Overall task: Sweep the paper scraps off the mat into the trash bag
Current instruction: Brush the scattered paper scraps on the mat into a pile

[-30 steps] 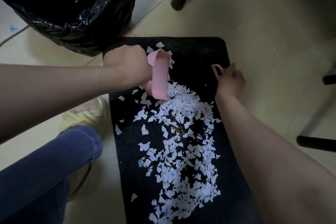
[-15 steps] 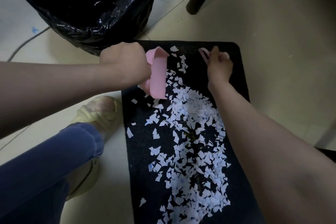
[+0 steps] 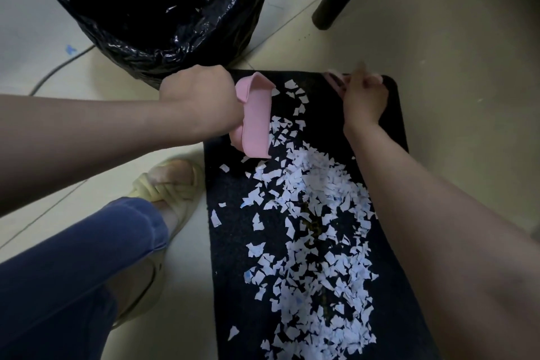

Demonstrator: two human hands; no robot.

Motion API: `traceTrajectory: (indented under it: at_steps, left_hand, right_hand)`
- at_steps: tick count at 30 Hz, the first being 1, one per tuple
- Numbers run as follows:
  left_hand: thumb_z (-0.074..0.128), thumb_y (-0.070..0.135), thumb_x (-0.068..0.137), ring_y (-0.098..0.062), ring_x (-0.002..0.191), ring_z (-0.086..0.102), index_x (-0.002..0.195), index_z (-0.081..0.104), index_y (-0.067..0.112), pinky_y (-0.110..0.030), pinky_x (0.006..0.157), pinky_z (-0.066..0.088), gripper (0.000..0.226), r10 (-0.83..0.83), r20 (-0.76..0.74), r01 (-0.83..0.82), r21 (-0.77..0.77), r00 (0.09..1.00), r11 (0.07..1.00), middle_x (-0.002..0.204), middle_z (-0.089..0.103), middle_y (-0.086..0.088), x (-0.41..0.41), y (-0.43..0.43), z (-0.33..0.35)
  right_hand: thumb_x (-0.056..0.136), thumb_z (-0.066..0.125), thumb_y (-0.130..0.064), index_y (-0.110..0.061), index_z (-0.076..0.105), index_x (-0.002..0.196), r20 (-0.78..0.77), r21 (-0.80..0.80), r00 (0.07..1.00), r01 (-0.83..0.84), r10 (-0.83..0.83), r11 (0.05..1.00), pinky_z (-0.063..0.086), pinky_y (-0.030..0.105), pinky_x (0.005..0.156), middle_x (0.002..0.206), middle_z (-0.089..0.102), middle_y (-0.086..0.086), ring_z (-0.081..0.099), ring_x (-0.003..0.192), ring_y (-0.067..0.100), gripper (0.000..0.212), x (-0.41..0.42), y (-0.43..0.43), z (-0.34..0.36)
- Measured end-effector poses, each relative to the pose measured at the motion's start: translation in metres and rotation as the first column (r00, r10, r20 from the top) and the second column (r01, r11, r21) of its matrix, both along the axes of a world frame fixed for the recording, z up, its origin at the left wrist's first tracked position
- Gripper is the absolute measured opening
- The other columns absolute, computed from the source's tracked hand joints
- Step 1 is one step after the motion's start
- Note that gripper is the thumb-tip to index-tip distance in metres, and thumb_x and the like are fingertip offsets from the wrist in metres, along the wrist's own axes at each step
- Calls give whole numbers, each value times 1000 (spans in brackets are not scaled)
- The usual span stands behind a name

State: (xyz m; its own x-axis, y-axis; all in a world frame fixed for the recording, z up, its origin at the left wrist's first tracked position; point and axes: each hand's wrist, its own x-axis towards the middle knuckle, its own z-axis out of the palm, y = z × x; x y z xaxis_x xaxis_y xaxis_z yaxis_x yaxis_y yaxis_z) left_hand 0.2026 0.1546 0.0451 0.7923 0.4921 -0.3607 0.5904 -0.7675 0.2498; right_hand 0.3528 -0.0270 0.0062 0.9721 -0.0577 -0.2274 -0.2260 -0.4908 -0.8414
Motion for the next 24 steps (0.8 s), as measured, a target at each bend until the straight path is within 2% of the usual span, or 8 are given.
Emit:
traceTrajectory:
  at_steps: [3, 6, 9, 12, 17, 20, 22, 24]
  left_hand:
    - [52, 28, 76, -28, 70, 51, 94, 71, 22, -28, 58, 33, 27, 5, -9, -5, 12, 1000, 1000, 77, 58, -4, -6, 5, -3]
    - [51, 28, 76, -28, 72, 51, 97, 70, 22, -28, 59, 34, 29, 14, -4, -14, -2, 1000, 1000, 79, 58, -4, -6, 6, -3]
    - [51, 25, 75, -28, 72, 52, 97, 70, 22, -28, 60, 34, 29, 21, 3, -21, -13, 1000, 1000, 81, 59, -5, -1, 3, 1]
    - [52, 24, 74, -29, 72, 51, 95, 70, 21, -29, 61, 34, 27, 23, 12, -23, -25, 1000, 999, 79, 57, -6, 4, -1, 4]
    - [52, 25, 75, -29, 72, 50, 97, 70, 22, -29, 61, 34, 28, 3, 25, -2, -15, 1000, 1000, 80, 58, -5, 3, -4, 4]
    - [52, 26, 76, -29, 71, 51, 96, 70, 22, -28, 58, 33, 28, 8, 8, -8, 6, 1000, 1000, 79, 58, -5, -4, 2, -1]
    - [52, 25, 76, -29, 71, 51, 96, 70, 22, -27, 58, 33, 28, 18, -5, -18, 8, 1000, 1000, 78, 58, -5, -6, 6, -2]
    - [52, 24, 75, -29, 71, 52, 96, 70, 22, -28, 59, 35, 27, 36, -12, -36, -2, 999, 999, 79, 58, -6, -5, 10, -1]
  right_hand:
    - [96, 52, -35, -12, 50, 72, -50, -46, 990, -133, 131, 990, 52, 20, 83, 71, 66, -2, 71, 75, 5, 33, 5, 23, -6]
    - [90, 56, -31, -15, 51, 60, -114, -101, 934, -350, 339, 931, 54, 50, 91, 71, 72, 6, 74, 84, 24, 35, 2, 27, -13]
    - [92, 53, -20, -9, 52, 54, -217, -121, 927, -336, 305, 934, 57, 55, 78, 61, 62, 14, 72, 78, 35, 39, -1, 17, -4]
    - [79, 47, -36, -20, 65, 45, -167, -251, 964, -243, 205, 937, 57, 54, 75, 61, 68, 10, 70, 69, 32, 41, 6, 2, 3]
    - [95, 54, -25, -10, 43, 63, -48, 68, 999, -4, 7, 998, 59, 48, 78, 60, 58, 5, 69, 60, 19, 37, 7, 9, 5]
    - [96, 54, -21, -13, 40, 67, -136, 189, 983, -98, 124, 977, 53, 46, 94, 71, 63, 6, 74, 76, 17, 33, 3, 26, -4]
    - [95, 53, -25, -11, 46, 69, -155, 89, 950, -260, 271, 962, 51, 47, 97, 74, 71, 2, 74, 87, 21, 30, -4, 33, -10]
    - [95, 49, -26, -12, 49, 65, -210, -34, 913, -363, 349, 931, 54, 39, 91, 68, 72, -4, 73, 80, 12, 33, -10, 31, -10]
